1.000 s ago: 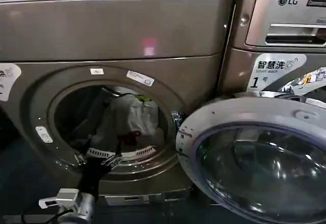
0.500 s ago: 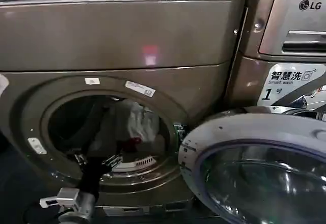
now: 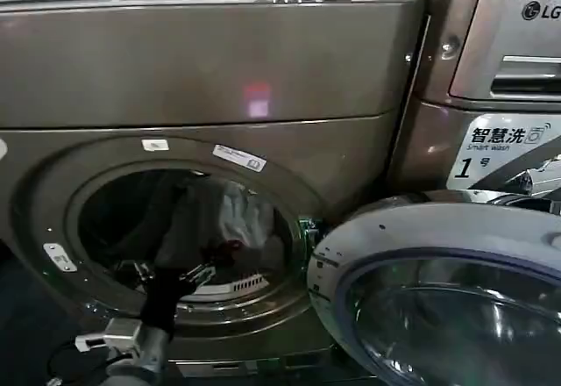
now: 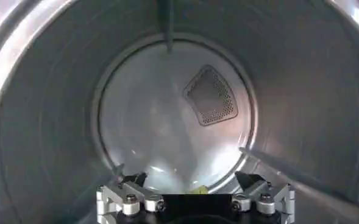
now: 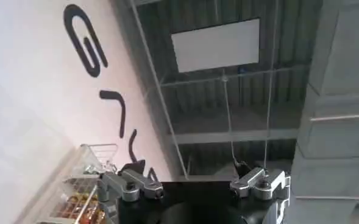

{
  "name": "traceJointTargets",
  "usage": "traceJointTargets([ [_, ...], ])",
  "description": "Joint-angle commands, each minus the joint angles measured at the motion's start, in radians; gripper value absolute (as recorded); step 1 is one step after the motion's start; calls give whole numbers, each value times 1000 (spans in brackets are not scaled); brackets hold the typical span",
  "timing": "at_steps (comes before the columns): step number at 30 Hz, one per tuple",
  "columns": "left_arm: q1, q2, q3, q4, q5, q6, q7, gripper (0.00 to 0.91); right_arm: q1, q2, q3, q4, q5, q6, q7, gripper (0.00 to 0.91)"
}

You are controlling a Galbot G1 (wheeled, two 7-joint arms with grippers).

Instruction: Grasp the clothes from the dryer.

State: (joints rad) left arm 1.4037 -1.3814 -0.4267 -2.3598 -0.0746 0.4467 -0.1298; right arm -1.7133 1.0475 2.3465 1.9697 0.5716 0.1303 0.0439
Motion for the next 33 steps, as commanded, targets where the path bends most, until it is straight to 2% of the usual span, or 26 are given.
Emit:
traceJointTargets([
  [1,-45,7,5,44,-3,-2,1,907,-10,7,11,8,-3,-1,5,907],
  [11,-269,8,43,229,-38,1,6,907,-41,44,37,42,15,4,5,907],
  [17,-429,-10,56,426,-48,-19,5,907,-53,73,43,56,19,8,5,907],
  [26,-751,-42,112,799,-23,-69,33,907,-72,111,74,58,36,24,6,907],
  [33,-913,-78,130,1029,8,-107,67,907,-88,113,111,41,49,30,7,907],
])
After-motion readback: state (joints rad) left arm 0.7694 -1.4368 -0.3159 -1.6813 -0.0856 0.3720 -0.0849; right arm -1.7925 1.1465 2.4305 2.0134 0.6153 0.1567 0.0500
